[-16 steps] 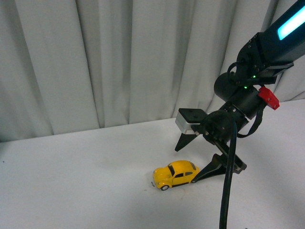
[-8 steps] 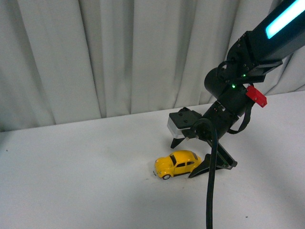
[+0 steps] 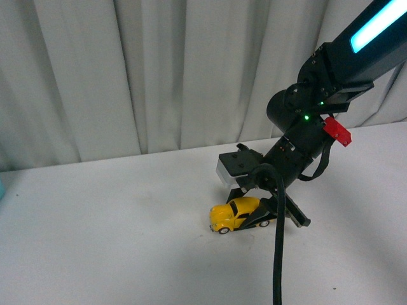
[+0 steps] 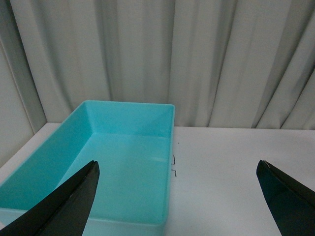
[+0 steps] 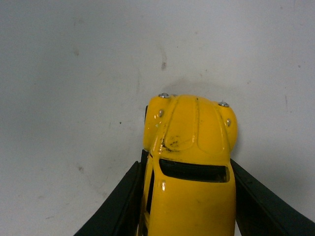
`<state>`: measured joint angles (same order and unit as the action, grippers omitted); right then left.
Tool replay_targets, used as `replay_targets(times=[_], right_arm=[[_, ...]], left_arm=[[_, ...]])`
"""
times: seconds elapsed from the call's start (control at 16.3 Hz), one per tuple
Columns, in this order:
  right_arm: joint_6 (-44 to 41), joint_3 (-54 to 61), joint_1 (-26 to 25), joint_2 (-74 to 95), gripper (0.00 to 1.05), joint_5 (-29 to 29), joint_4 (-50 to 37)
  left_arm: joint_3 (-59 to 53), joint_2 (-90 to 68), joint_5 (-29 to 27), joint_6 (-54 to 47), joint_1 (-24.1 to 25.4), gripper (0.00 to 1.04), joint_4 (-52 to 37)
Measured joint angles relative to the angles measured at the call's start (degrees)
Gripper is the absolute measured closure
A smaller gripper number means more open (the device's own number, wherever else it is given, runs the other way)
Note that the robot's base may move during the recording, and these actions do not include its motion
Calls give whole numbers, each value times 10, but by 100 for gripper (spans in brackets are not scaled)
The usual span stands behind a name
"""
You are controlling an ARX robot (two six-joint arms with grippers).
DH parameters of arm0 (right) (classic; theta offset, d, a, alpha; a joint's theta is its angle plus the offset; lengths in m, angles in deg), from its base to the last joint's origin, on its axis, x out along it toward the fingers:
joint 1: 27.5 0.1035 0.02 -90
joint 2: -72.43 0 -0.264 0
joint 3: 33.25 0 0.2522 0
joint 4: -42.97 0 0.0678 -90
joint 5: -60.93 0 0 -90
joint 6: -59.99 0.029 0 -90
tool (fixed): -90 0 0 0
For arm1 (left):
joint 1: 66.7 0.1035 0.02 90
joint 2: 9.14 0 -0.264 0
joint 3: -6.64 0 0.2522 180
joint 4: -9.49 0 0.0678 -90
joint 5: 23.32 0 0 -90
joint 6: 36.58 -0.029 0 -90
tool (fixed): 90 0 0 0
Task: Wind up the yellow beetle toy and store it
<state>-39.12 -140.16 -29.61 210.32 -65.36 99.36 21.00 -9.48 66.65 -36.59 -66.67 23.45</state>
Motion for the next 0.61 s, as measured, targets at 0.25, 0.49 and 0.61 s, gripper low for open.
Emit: replay_targets(times=[0.25,0.49,0.61], right_arm=[[0,4,0,-2,62,-2,-1],[3,27,-10,-11,62,-6,-10],[5,43,-26,-16,62,-10,-20]], left_arm=[[0,0,0,0,0,7,0],[0,0,0,0,0,7,0],[0,0,0,0,0,7,0]])
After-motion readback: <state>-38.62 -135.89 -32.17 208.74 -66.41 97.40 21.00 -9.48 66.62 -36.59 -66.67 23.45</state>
